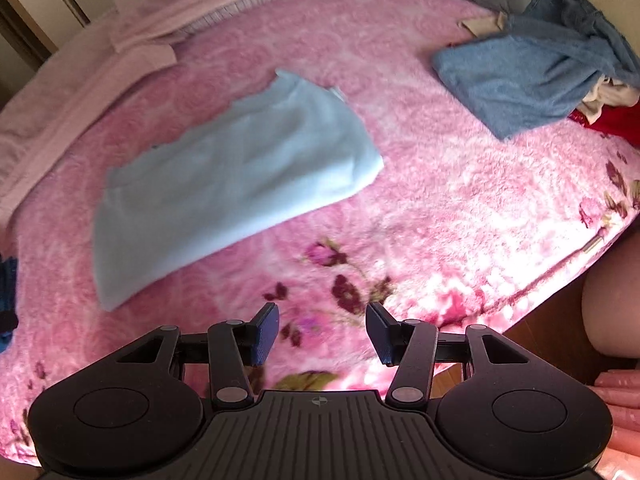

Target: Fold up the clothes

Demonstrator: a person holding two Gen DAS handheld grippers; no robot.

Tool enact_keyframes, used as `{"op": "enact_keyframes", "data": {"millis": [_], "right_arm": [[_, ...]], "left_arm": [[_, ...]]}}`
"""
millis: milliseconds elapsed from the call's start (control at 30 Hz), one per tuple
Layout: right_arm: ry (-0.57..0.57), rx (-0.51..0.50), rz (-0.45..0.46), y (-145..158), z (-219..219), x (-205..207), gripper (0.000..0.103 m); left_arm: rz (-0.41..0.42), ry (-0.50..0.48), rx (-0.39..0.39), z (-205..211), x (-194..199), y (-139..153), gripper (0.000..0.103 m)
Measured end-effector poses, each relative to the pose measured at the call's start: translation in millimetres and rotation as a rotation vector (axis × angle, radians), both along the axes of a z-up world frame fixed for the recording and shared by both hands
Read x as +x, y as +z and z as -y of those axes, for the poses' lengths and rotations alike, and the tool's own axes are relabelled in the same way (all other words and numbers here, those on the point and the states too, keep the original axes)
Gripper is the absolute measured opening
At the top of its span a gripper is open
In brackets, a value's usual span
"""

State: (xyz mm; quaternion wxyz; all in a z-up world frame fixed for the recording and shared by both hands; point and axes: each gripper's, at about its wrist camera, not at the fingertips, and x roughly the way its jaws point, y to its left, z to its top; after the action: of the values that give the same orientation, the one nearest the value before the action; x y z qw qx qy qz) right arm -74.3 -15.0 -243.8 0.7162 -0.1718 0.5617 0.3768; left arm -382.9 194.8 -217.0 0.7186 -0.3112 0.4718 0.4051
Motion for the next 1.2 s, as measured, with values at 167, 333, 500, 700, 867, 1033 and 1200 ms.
{"op": "enact_keyframes", "data": {"millis": [167, 333, 500, 700, 867, 1033, 1200], "right_arm": [[0.023, -0.016, -0.018, -44.5, -30.9, 40.8, 0.052], [0.075, -0.014, 0.003, -84.6, -72.3, 93.1, 0.052], [0.172, 0.072, 0.041, -109.1, -124.6, 139.1, 0.052], [0.281, 0.173, 0.074, -137.7, -182.6, 181.4, 0.052], [0.302, 0.241, 0.041, -154.9, -219.9, 212.8, 0.052], [0.258, 0.326, -0.089, -167.6, -242.0, 250.1, 0.052], [0.181, 0.375, -0.275, -193.8, -252.2, 282.5, 0.052]], "left_arm": [[0.008, 0.082, 0.002, -34.5, 8.7, -43.1, 0.038], [0.041, 0.148, -0.015, -71.7, 28.0, -90.5, 0.038], [0.072, 0.144, 0.026, -101.3, 53.1, -120.1, 0.038], [0.116, 0.145, 0.079, -147.3, 74.0, -141.4, 0.038], [0.188, 0.221, 0.052, -189.1, 76.8, -155.9, 0.038], [0.258, 0.265, 0.033, -216.6, 71.7, -170.4, 0.038], [0.323, 0.298, -0.004, -232.2, 65.8, -186.3, 0.038]]}}
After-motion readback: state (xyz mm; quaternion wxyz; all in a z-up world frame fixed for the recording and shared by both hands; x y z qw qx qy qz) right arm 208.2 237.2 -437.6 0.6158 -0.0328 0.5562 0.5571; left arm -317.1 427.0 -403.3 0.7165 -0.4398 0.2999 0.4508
